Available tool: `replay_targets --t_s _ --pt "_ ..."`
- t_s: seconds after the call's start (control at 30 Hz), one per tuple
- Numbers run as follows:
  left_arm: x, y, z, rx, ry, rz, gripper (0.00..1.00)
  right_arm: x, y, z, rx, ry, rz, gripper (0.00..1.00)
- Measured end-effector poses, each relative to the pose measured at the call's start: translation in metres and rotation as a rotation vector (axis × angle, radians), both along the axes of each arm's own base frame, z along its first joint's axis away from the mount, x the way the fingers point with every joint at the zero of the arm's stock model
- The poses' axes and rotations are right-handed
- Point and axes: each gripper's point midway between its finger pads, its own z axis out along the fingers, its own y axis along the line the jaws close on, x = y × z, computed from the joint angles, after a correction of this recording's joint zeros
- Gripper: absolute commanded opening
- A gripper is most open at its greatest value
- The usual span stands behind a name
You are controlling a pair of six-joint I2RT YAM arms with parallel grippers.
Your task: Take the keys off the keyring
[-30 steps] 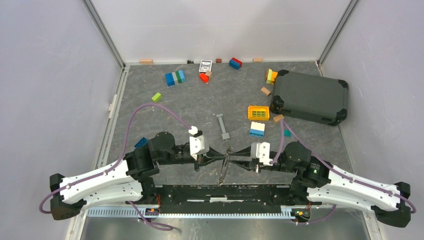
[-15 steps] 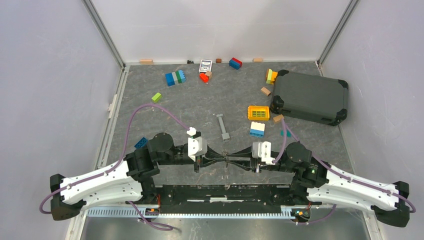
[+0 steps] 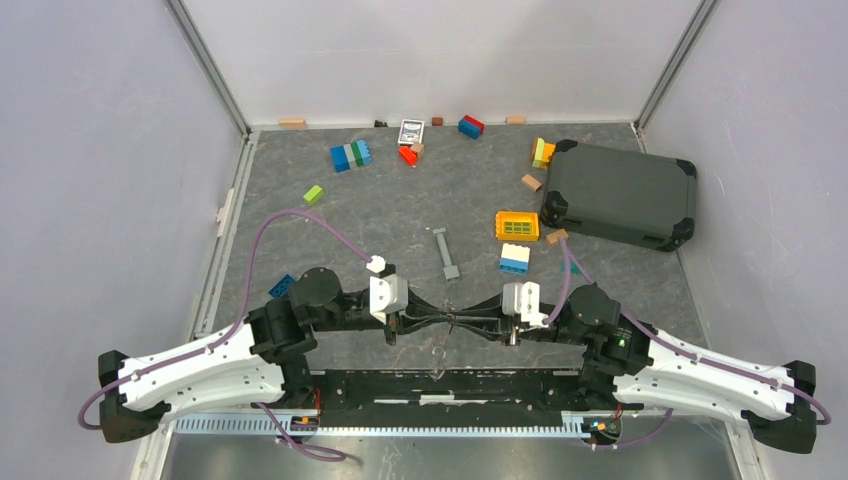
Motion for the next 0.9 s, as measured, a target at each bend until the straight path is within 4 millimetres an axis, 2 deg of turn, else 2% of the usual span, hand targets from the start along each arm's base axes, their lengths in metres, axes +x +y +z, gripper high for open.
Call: replay_targets --t_s 0.1,0.27,0.47,0.53,0.63,0.7,0.8,0.9 --pt "0.000 0.000 0.000 -0.002 -0.001 0.000 0.02 0.000 0.000 0.002 0.007 0.001 0.000 0.17" --pt "0.000 0.000 0.002 -0.007 -0.003 0.000 0.02 -0.001 0.000 0.002 0.012 0.005 0.004 0.01" --pt "0.000 0.000 0.003 -0.011 -0.005 0.000 0.04 -0.001 0.001 0.003 0.016 0.008 0.005 0.00" --pt "0.000 0.001 0.003 -0.011 -0.005 0.003 0.17 -0.001 0.001 0.003 0.015 0.008 0.004 0.00" --pt "0.002 0.002 0.001 -0.003 -0.004 0.013 0.43 0.000 -0.001 -0.001 -0.009 0.005 -0.002 0.00" --pt "0.003 0.005 -0.001 0.012 0.001 0.028 0.53 0.002 -0.002 -0.007 -0.059 0.010 -0.010 0.00" --pt "0.004 0.009 -0.002 0.046 0.003 0.040 0.56 0.005 -0.003 -0.011 -0.144 0.015 -0.021 0.00" --pt "0.007 0.013 0.004 0.081 -0.011 0.055 0.53 0.007 -0.004 -0.007 -0.215 0.015 -0.028 0.00"
